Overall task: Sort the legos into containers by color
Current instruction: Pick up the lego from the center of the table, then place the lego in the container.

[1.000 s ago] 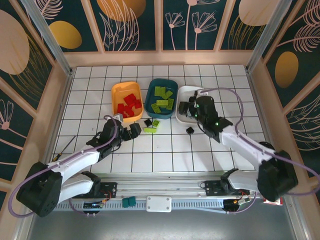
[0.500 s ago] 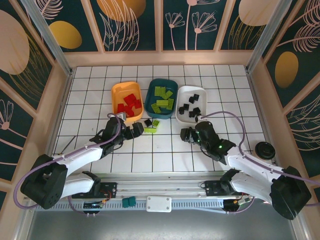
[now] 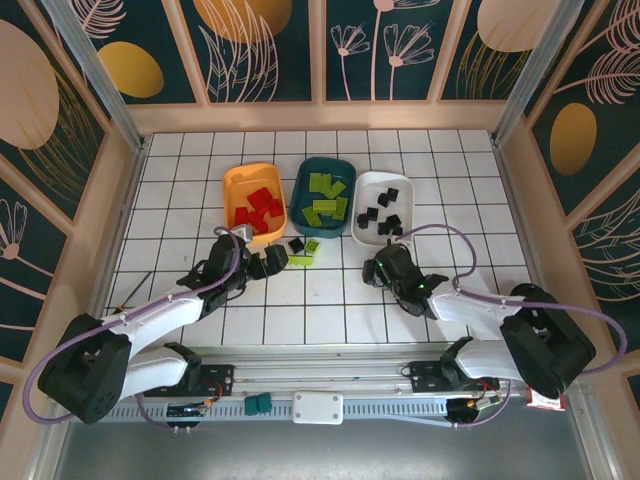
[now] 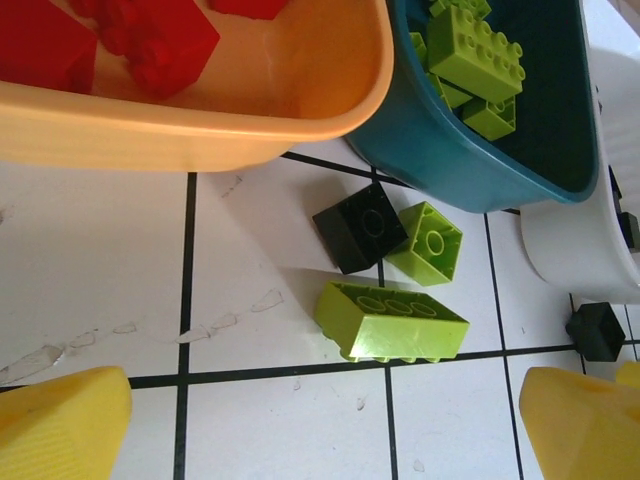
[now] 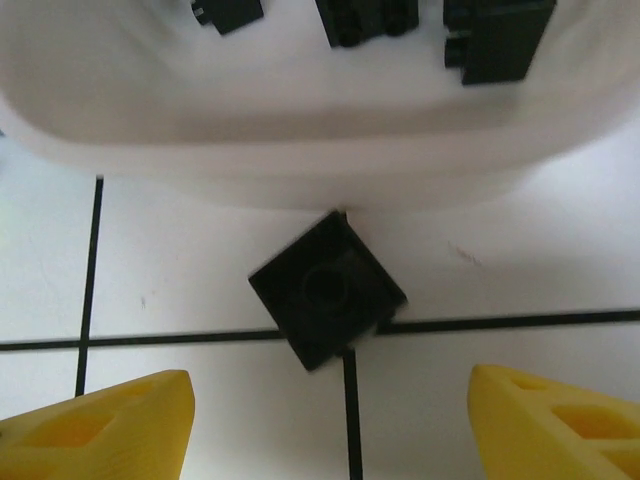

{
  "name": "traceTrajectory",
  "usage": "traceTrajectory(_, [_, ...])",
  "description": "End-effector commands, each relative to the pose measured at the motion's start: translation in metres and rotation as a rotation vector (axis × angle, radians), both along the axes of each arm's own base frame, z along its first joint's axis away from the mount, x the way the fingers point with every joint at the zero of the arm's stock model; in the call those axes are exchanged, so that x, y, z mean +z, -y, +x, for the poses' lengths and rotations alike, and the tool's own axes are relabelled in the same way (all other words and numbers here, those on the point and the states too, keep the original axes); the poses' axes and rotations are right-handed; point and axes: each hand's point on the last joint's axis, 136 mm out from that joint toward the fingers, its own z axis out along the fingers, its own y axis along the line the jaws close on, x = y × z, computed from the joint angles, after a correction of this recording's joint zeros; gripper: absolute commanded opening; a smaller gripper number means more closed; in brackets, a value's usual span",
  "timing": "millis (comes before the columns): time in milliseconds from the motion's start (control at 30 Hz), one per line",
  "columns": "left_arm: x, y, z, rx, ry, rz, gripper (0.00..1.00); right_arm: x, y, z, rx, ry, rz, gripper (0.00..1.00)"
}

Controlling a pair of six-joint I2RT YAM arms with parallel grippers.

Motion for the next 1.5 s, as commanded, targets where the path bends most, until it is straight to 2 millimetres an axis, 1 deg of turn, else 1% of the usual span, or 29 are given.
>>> traceTrajectory(0, [0.008,0.006,-0.001,-0.034,0.035,-0.008,0.98,0.008,0.0,0.022,-0.042,0.093,-0.001,0.71])
traceTrajectory(100, [0.009,0.006,-0.001,-0.037,0.038,-0.005,0.99,-0.003,-0.003,0.03,-0.041,0.069,-0.019,0.67])
traceTrajectory(200, [0.008,0.005,-0.002,-0.041,0.036,0.003,0.99,-0.016,-0.005,0.032,-0.032,0.033,-0.044,0.61])
traceTrajectory(233, [0.008,0.005,-0.002,-0.041,0.036,0.008,0.99,-0.018,-0.005,0.031,-0.028,0.026,-0.044,0.57])
traceTrajectory(300, [0.008,0.004,-0.003,-0.044,0.037,0.012,0.98,-0.016,-0.008,0.029,-0.008,0.032,-0.03,0.46])
traceTrajectory(333, [0.008,0.004,-0.003,-0.044,0.039,0.015,0.99,-0.011,-0.012,0.028,0.014,0.044,-0.013,0.39])
traceTrajectory(367, [0.009,0.004,-0.003,-0.046,0.042,0.017,0.99,-0.006,-0.016,0.026,0.038,0.055,0.005,0.35])
traceTrajectory(433, [0.011,0.004,-0.003,-0.048,0.048,0.02,0.99,0.014,-0.028,0.022,0.101,0.084,0.054,0.27])
traceTrajectory(500, [0.014,0.004,-0.001,-0.051,0.054,0.031,0.99,0.037,-0.04,0.016,0.162,0.109,0.11,0.23])
traceTrajectory(533, [0.015,0.005,0.0,-0.057,0.057,0.034,0.99,0.054,-0.045,0.014,0.182,0.136,0.141,0.22])
traceTrajectory(567, [0.017,0.005,0.001,-0.06,0.061,0.035,0.99,0.066,-0.046,0.014,0.189,0.158,0.16,0.21])
traceTrajectory(600, [0.018,0.007,0.001,-0.067,0.063,0.035,0.99,0.081,-0.044,0.018,0.179,0.187,0.172,0.2])
traceTrajectory(667, [0.021,0.012,0.003,-0.09,0.073,0.029,0.99,0.096,-0.032,0.032,0.141,0.211,0.177,0.2])
traceTrajectory(733, [0.02,0.02,0.003,-0.12,0.07,0.048,0.99,0.102,-0.016,0.055,0.084,0.222,0.171,0.19])
traceTrajectory(800, [0.016,0.027,0.004,-0.138,0.06,0.094,0.98,0.104,-0.005,0.077,0.041,0.231,0.155,0.19])
traceTrajectory(900, [0.009,0.03,0.007,-0.129,0.05,0.142,0.99,0.103,0.004,0.109,0.007,0.222,0.124,0.23])
traceTrajectory(933, [0.006,0.028,0.008,-0.116,0.047,0.158,0.98,0.102,0.004,0.118,0.004,0.218,0.119,0.3])
traceTrajectory(1000, [0.001,0.024,0.011,-0.095,0.045,0.188,0.98,0.096,0.005,0.133,-0.006,0.188,0.105,0.63])
traceTrajectory(1067, [-0.004,0.028,0.012,-0.1,0.048,0.223,0.99,0.099,-0.001,0.137,0.008,0.187,0.113,0.73])
traceTrajectory(1100, [-0.007,0.032,0.011,-0.11,0.049,0.247,0.99,0.102,-0.004,0.137,0.02,0.194,0.131,0.75])
traceTrajectory(1200, [-0.017,0.048,0.01,-0.142,0.054,0.271,0.99,0.107,-0.011,0.13,0.038,0.207,0.15,0.76])
traceTrajectory(1300, [-0.028,0.065,0.011,-0.17,0.049,0.272,0.99,0.108,-0.013,0.121,0.045,0.21,0.146,0.77])
traceTrajectory(1400, [-0.036,0.078,0.013,-0.173,0.064,0.32,0.99,0.108,-0.012,0.112,0.046,0.209,0.157,0.77])
traceTrajectory(1467, [-0.041,0.082,0.016,-0.163,0.073,0.351,0.99,0.109,-0.014,0.105,0.054,0.21,0.169,0.78])
